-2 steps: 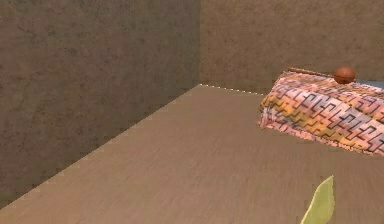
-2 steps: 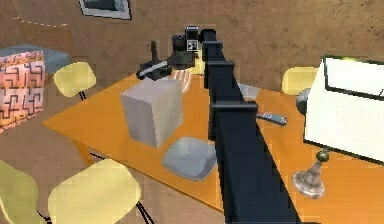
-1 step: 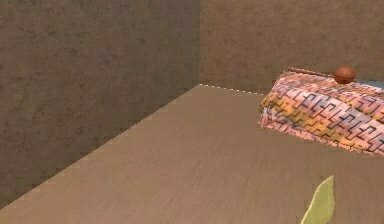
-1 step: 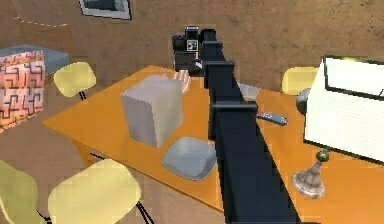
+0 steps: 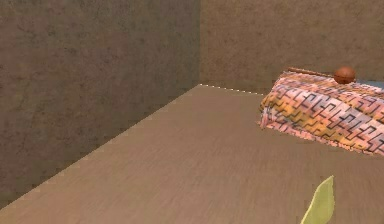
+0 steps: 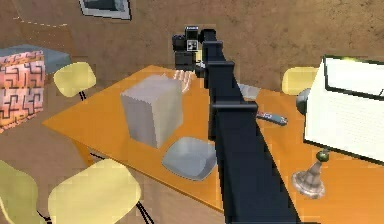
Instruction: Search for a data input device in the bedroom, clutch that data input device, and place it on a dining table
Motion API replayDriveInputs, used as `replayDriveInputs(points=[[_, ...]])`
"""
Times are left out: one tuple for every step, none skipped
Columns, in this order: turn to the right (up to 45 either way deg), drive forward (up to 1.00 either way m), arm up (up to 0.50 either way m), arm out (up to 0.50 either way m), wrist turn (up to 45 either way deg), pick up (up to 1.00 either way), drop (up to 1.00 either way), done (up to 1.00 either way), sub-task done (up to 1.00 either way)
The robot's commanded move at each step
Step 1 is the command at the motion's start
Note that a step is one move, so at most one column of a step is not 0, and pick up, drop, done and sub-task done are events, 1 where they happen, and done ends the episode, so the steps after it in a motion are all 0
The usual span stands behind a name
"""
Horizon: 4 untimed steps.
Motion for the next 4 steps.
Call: replayDriveInputs(points=[[0.0,0.0,-0.32,0.0,0.0,0.0,0.0,0.0,0.0],[0.0,0.0,0.0,0.0,0.0,0.0,1.0,0.0,0.0],[0.0,0.0,0.0,-0.1,0.0,0.0,0.0,0.0,0.0],[0.0,0.0,0.0,0.0,0.0,0.0,0.0,1.0,0.0]])
